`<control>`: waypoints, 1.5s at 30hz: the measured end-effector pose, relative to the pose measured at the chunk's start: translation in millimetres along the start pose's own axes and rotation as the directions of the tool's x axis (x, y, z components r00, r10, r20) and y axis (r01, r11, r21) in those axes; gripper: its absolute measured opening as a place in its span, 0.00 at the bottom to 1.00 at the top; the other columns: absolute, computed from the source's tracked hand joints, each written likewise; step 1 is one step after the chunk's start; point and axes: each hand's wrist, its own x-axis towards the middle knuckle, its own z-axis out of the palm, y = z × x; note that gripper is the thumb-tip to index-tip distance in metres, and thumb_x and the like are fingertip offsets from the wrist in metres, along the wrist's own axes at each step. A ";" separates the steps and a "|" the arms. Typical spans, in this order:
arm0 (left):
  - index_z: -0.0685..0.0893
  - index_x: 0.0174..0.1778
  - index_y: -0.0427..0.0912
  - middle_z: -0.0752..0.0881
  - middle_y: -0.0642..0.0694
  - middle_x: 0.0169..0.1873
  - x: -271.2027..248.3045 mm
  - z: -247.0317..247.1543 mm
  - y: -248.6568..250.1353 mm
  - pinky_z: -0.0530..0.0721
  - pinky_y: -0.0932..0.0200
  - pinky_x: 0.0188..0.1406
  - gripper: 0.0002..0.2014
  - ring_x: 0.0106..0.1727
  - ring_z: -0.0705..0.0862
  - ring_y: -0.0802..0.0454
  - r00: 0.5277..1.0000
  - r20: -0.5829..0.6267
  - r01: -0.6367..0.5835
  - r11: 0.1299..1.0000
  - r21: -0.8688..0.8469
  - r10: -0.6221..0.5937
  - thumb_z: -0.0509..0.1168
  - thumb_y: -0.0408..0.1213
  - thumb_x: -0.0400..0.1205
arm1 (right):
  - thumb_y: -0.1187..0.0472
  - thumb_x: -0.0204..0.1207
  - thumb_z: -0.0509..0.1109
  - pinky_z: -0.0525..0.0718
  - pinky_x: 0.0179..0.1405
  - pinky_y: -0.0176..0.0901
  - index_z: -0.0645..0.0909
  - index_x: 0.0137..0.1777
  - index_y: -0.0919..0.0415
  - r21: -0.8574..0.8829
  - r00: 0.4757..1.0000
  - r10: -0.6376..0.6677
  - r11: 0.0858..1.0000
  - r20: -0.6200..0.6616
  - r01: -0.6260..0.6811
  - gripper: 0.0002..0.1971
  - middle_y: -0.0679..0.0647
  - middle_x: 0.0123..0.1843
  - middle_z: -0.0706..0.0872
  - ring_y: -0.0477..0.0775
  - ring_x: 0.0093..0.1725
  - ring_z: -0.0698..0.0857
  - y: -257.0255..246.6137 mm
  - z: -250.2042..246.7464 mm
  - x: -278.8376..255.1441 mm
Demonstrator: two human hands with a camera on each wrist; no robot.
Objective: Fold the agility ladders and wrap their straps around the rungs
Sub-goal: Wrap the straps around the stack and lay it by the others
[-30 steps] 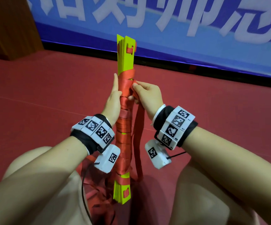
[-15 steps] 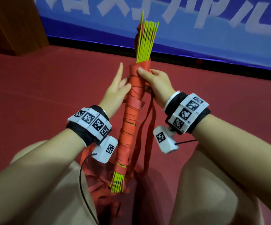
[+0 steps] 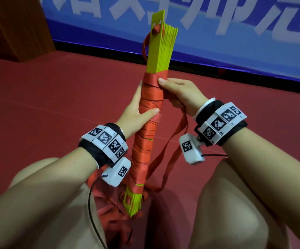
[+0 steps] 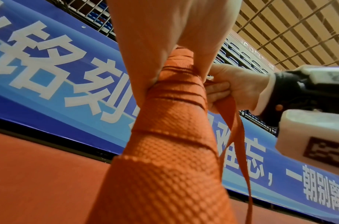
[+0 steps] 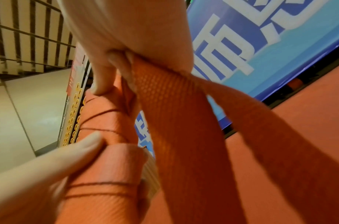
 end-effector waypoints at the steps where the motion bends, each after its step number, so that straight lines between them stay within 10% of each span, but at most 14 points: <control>1: 0.49 0.86 0.54 0.70 0.55 0.79 1.6 0.4 -1.7 0.67 0.47 0.81 0.50 0.77 0.71 0.61 1.000 -0.007 -0.003 1.000 0.018 0.003 0.71 0.50 0.71 | 0.55 0.78 0.72 0.54 0.17 0.33 0.89 0.49 0.56 -0.003 0.999 0.000 1.000 -0.036 0.000 0.07 0.49 0.24 0.72 0.45 0.21 0.60 0.2 0.9 -1.2; 8: 0.49 0.86 0.57 0.75 0.54 0.74 8.2 7.5 -6.7 0.75 0.49 0.75 0.50 0.71 0.78 0.59 0.994 -0.090 0.060 0.997 0.049 -0.055 0.72 0.48 0.71 | 0.64 0.76 0.74 0.71 0.19 0.23 0.87 0.53 0.74 0.060 0.963 -0.083 0.993 -0.256 0.102 0.12 0.43 0.21 0.84 0.36 0.18 0.78 -2.6 12.4 -4.0; 12: 0.48 0.86 0.53 0.77 0.57 0.67 11.4 8.9 -7.6 0.74 0.81 0.55 0.45 0.60 0.81 0.62 0.979 -0.160 0.140 0.986 0.089 -0.125 0.71 0.40 0.80 | 0.52 0.78 0.72 0.69 0.19 0.31 0.87 0.38 0.60 -0.162 0.957 -0.091 0.986 -0.276 0.048 0.12 0.42 0.19 0.77 0.38 0.16 0.72 10.7 18.1 2.6; 17: 0.55 0.82 0.67 0.81 0.45 0.70 11.6 6.7 -17.3 0.76 0.39 0.72 0.40 0.67 0.82 0.43 0.950 -0.077 0.290 0.947 -0.138 -0.302 0.63 0.58 0.73 | 0.52 0.78 0.72 0.71 0.19 0.32 0.81 0.42 0.62 -0.301 0.973 -0.043 0.953 -0.226 -0.027 0.12 0.50 0.26 0.78 0.40 0.16 0.74 24.5 23.1 3.5; 23: 0.61 0.83 0.57 0.87 0.50 0.52 11.7 -2.9 -0.8 0.86 0.60 0.46 0.27 0.46 0.87 0.56 0.979 -0.069 0.170 0.951 -0.258 -0.194 0.58 0.39 0.88 | 0.63 0.81 0.68 0.62 0.15 0.30 0.75 0.36 0.56 0.168 0.989 -0.002 0.985 -0.149 0.028 0.11 0.49 0.26 0.70 0.41 0.19 0.66 10.7 10.0 5.5; 26: 0.65 0.82 0.49 0.84 0.44 0.53 8.4 0.0 12.7 0.88 0.58 0.44 0.25 0.44 0.85 0.54 0.964 0.021 0.249 0.876 -0.414 -0.264 0.58 0.47 0.88 | 0.64 0.82 0.65 0.61 0.16 0.27 0.74 0.37 0.56 0.297 0.995 -0.054 0.952 -0.078 0.075 0.11 0.49 0.28 0.69 0.40 0.21 0.64 1.5 4.1 4.9; 29: 0.72 0.73 0.35 0.82 0.38 0.46 1.0 7.9 20.4 0.89 0.42 0.50 0.24 0.46 0.85 0.44 0.948 0.123 0.317 0.836 -0.449 -0.293 0.55 0.49 0.88 | 0.63 0.82 0.64 0.63 0.18 0.26 0.75 0.40 0.56 0.313 0.996 -0.066 0.946 -0.053 0.080 0.08 0.45 0.27 0.73 0.39 0.22 0.66 -1.2 0.9 3.9; 39: 0.79 0.55 0.53 0.85 0.46 0.35 0.9 18.9 5.3 0.85 0.30 0.55 0.05 0.39 0.85 0.44 0.949 -0.068 0.269 0.904 -0.333 -0.308 0.65 0.45 0.85 | 0.50 0.76 0.73 0.66 0.15 0.33 0.80 0.43 0.61 -0.120 0.980 -0.046 0.992 -0.195 0.023 0.14 0.55 0.32 0.77 0.46 0.18 0.73 3.8 -1.9 -1.9; 45: 0.76 0.54 0.54 0.83 0.42 0.37 5.2 15.6 8.9 0.87 0.43 0.45 0.04 0.33 0.85 0.45 0.939 -0.105 0.279 0.904 -0.323 -0.327 0.62 0.47 0.86 | 0.66 0.78 0.71 0.68 0.14 0.32 0.75 0.38 0.61 0.043 0.973 -0.034 0.998 -0.230 0.045 0.09 0.53 0.27 0.81 0.45 0.18 0.78 10.1 -1.4 6.0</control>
